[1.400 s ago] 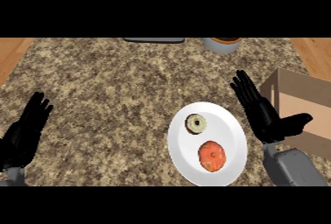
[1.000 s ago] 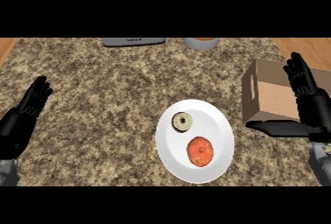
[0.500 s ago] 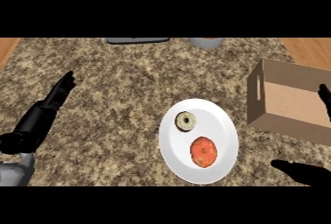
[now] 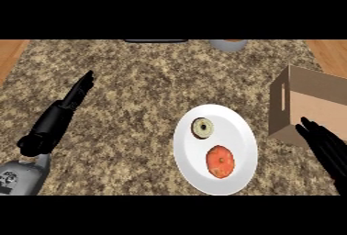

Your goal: Pick the squash from the plate and place it in the cardboard box

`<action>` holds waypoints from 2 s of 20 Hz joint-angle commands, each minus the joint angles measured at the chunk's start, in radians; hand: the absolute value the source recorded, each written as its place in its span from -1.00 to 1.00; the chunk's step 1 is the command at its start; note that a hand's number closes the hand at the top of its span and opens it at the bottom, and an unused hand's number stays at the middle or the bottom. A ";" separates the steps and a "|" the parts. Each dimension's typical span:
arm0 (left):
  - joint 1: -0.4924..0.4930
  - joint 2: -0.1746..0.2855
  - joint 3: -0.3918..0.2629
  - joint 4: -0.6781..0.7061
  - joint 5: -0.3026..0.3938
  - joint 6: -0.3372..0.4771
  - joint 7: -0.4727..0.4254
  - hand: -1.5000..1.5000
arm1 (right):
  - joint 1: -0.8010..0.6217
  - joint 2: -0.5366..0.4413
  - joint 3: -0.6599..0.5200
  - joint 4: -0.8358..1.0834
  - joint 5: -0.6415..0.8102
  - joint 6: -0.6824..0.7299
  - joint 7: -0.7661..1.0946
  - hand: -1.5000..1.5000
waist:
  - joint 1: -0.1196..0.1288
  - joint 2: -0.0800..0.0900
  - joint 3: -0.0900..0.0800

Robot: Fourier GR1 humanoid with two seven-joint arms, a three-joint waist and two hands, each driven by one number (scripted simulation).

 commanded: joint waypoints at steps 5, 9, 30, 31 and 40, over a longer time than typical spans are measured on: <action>-0.045 -0.032 -0.033 0.006 -0.036 -0.012 0.001 0.00 | -0.211 0.020 0.212 -0.113 0.117 0.329 0.457 -1.00 | 0.051 0.009 0.000; -0.014 -0.016 -0.009 -0.018 -0.015 -0.033 0.005 0.00 | -0.305 0.135 0.351 -0.170 0.124 0.467 0.704 -1.00 | 0.050 0.001 0.000; -0.066 -0.073 0.046 0.077 -0.060 -0.048 -0.017 0.00 | -0.534 0.659 0.480 0.336 0.312 0.575 0.843 -1.00 | 0.013 0.003 0.005; -0.004 -0.039 0.066 0.018 -0.024 -0.091 -0.016 0.00 | -0.525 0.634 0.449 0.320 0.310 0.591 0.816 -1.00 | 0.019 0.000 0.005; -0.029 -0.048 0.090 0.066 -0.043 -0.124 -0.039 0.00 | -0.512 0.723 0.405 0.427 0.384 0.666 0.792 -1.00 | 0.016 0.001 0.005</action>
